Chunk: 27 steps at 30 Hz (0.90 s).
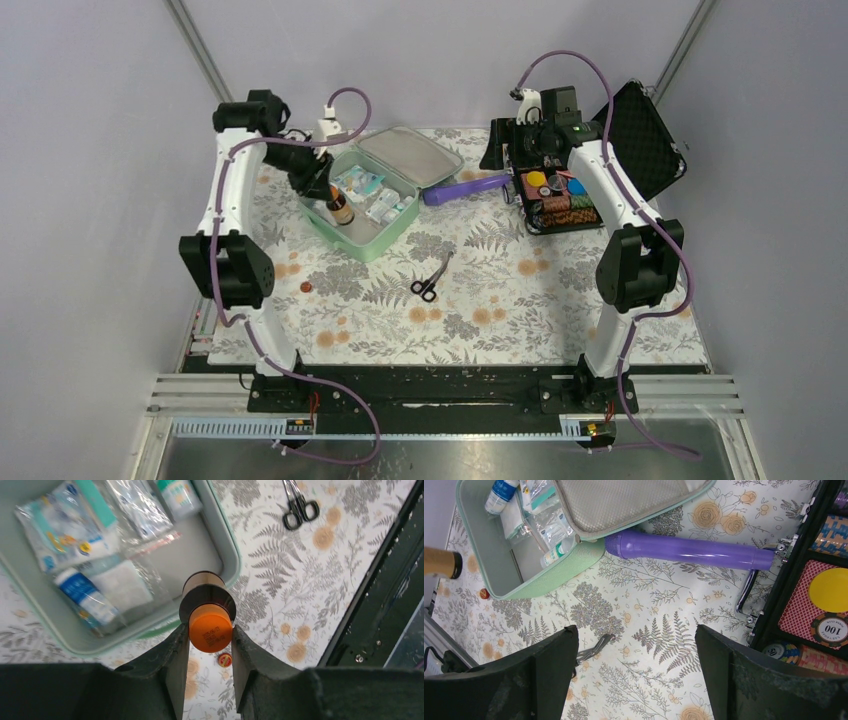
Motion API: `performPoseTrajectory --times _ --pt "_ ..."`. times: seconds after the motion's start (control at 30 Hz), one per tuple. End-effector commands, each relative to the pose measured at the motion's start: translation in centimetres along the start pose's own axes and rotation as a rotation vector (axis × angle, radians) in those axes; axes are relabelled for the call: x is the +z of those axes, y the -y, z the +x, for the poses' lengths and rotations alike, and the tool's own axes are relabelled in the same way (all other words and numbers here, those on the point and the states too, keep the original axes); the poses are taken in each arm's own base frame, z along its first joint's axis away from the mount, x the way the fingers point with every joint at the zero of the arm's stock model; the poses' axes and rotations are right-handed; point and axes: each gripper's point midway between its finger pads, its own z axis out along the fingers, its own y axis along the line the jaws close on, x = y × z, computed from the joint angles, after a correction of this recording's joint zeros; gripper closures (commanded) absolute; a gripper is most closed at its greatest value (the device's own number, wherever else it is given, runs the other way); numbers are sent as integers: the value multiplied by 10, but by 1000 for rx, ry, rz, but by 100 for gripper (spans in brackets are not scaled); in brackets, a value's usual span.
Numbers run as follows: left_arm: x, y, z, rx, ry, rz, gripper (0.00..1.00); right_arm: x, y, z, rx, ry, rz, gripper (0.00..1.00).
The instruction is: Organize the medicine kit
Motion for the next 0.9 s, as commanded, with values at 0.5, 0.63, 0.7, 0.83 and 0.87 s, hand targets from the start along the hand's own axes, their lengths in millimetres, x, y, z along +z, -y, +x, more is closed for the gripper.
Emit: performPoseTrajectory --times 0.5,0.63,0.7,0.83,0.87 --pt "90 -38 25 -193 -356 15 100 -10 -7 1 -54 18 -2 6" --pt "112 -45 26 -242 -344 1 96 -10 -6 2 -52 15 1 6" --pt "121 -56 22 -280 -311 -50 80 -9 -6 3 -51 12 -2 6" --pt "130 -75 13 -342 -246 -147 56 -7 -6 3 -45 9 -5 6" --pt "131 -78 13 -348 -236 -163 53 -7 -6 3 -46 9 -6 6"
